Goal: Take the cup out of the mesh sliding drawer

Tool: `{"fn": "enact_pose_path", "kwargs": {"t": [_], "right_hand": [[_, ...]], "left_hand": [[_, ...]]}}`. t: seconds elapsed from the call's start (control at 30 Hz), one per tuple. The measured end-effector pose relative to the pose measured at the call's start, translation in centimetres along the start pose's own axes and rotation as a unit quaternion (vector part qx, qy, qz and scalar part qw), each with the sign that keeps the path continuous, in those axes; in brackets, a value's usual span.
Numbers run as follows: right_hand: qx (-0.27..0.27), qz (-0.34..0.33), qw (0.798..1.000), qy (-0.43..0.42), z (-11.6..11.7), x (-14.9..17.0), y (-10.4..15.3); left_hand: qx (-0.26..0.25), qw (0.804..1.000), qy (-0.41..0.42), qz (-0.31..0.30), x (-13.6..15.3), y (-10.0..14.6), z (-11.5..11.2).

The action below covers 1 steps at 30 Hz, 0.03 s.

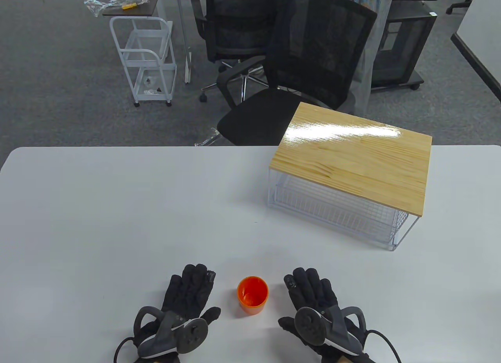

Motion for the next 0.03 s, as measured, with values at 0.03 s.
{"fn": "enact_pose_path", "kwargs": {"t": [0.03], "right_hand": [[-0.002, 0.001, 1.0, -0.001, 0.06, 0.04, -0.03]], "left_hand": [[0.001, 1.0, 0.0, -0.001, -0.02, -0.01, -0.04]]}}
Point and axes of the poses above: the tracker on the back of each hand, its own x axis roughly to the little-finger side, its own y axis roughly from the fingertips to the wrist, z = x × y, the point moved 4 cm from there along -y, roughly from the wrist to the fingertips, and after that the axes turned 8 degrees about y, right-handed, at the moved point
